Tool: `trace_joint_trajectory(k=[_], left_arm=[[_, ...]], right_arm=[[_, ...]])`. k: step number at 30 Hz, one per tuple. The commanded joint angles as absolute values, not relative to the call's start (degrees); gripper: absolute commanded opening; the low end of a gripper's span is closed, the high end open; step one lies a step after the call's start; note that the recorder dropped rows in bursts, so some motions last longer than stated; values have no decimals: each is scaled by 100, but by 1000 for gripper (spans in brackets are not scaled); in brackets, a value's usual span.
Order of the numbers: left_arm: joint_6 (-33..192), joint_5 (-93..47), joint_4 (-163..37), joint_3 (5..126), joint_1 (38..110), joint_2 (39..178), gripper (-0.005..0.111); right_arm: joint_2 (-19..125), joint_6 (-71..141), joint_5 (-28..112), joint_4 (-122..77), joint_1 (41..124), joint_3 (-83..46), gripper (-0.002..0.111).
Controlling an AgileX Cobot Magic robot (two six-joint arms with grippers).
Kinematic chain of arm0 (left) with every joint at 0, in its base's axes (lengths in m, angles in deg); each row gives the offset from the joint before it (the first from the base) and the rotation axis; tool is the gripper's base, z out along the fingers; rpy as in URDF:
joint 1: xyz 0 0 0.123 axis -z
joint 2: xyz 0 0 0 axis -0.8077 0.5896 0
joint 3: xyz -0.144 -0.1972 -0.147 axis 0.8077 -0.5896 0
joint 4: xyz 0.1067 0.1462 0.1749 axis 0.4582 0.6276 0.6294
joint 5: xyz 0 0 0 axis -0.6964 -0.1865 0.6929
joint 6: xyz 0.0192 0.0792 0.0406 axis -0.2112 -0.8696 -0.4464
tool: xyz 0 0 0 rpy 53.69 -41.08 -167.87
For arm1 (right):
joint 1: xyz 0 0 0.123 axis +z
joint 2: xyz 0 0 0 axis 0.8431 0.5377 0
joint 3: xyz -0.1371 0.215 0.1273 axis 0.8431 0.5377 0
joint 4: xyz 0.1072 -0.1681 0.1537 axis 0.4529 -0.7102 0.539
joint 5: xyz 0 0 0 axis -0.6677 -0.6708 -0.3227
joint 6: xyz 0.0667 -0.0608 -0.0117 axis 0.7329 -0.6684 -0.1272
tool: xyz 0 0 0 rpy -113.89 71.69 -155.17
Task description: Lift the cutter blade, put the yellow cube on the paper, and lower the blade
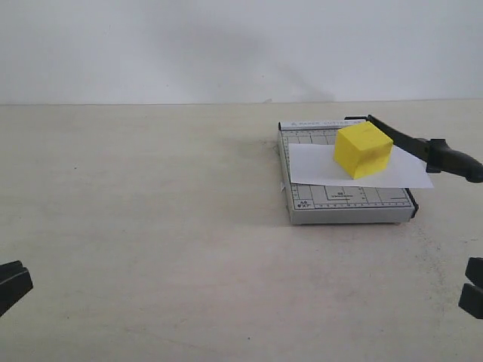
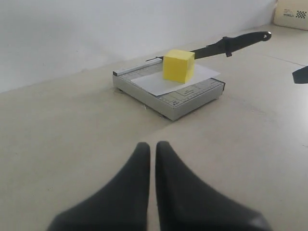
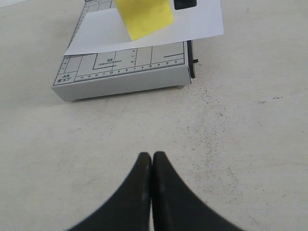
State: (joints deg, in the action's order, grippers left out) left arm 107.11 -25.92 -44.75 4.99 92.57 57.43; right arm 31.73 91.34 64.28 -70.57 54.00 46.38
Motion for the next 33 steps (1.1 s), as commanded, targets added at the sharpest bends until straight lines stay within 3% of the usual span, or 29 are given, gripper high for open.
trace_joint_trajectory(k=[1,12,18,23,28,33], left_arm=[[11045,-2931,-4576,482,9243,5766,4],[11045,-2963,-4576,482,9074,5333,4],[11045,-2977,-4576,482,7529,4307,4],[11045,-2977,-4576,482,6556,3886,4],[11045,-2977,-4576,482,6313,3883,4],[11045,-2987,-4576,482,6313,3883,4]], right_arm=[[3170,9123,6356,-7108,5400,4635,0],[3170,9123,6569,-7080,5400,4635,0],[3170,8377,7795,-7032,5400,4087,0],[3186,8350,5970,-6931,5400,2525,0],[3515,8315,3431,-6896,5400,951,0],[4128,6102,2337,-4951,5432,148,15]])
